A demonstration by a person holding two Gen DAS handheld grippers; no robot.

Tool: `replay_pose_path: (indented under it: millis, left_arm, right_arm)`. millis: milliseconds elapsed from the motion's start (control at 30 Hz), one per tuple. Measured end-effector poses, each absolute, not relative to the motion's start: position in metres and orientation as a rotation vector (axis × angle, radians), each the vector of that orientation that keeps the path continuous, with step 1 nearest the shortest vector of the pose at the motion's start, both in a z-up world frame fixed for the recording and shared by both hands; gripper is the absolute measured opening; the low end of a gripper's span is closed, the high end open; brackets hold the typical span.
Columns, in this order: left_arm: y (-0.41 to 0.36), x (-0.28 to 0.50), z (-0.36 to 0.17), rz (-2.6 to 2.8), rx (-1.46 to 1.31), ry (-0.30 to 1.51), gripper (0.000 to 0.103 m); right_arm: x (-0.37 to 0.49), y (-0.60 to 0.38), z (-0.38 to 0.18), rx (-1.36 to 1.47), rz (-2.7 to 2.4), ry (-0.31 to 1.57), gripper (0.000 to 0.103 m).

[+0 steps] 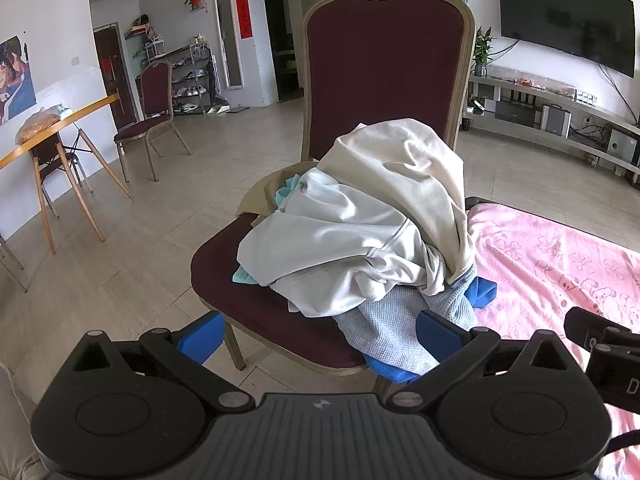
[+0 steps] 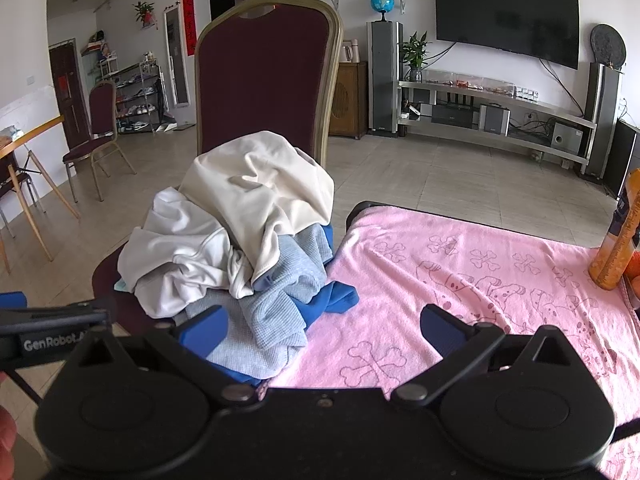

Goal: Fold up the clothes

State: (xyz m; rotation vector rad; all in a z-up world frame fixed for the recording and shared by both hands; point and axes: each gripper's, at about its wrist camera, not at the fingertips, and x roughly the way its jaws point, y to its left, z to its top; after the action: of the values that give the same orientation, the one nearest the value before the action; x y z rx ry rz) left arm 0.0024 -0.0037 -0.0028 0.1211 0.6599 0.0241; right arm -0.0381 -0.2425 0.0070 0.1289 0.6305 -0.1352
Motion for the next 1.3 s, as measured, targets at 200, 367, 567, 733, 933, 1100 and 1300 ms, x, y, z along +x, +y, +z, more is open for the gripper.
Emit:
replay_pose_path:
  millis: [200,367,567,733,933,1100,1300]
  left_arm:
    - [-0.004,0.002,-0.002,0.026,0.121,0.662,0.103]
    - [-0.003,0.003,-0.003,0.027,0.121,0.663,0.103]
    - [-0.003,0.003,-0.003,0.025,0.123,0.664,0.103]
    - [-0.003,0.003,-0.004,0.026,0.124,0.666,0.103]
    - [-0.002,0.002,-0.004,0.026,0.125,0.669,0.103]
    - [-0.001,0.005,-0.005,0.031,0.125,0.673,0.103]
    - [0.013,0.021,-0.010,0.070,0.107,0.680,0.103]
  right_arm:
    - [-0.038,-0.242,0.008,0.132,-0.138,0.632,0.103]
    - [-0.038,-0.242,0.008,0.130,-0.135,0.632,0.103]
    - [-0.038,-0.243,0.008,0.131,-0.137,0.633,0.103]
    - [-0.037,-0.243,0.008,0.133,-0.137,0.635,0.103]
    - [-0.037,-0.243,0.007,0.134,-0.138,0.637,0.103]
    - [-0.037,-0.243,0.007,0.135,-0.138,0.637,0.103]
    - [-0.023,-0.246,0.004,0.162,-0.087,0.624,0.103]
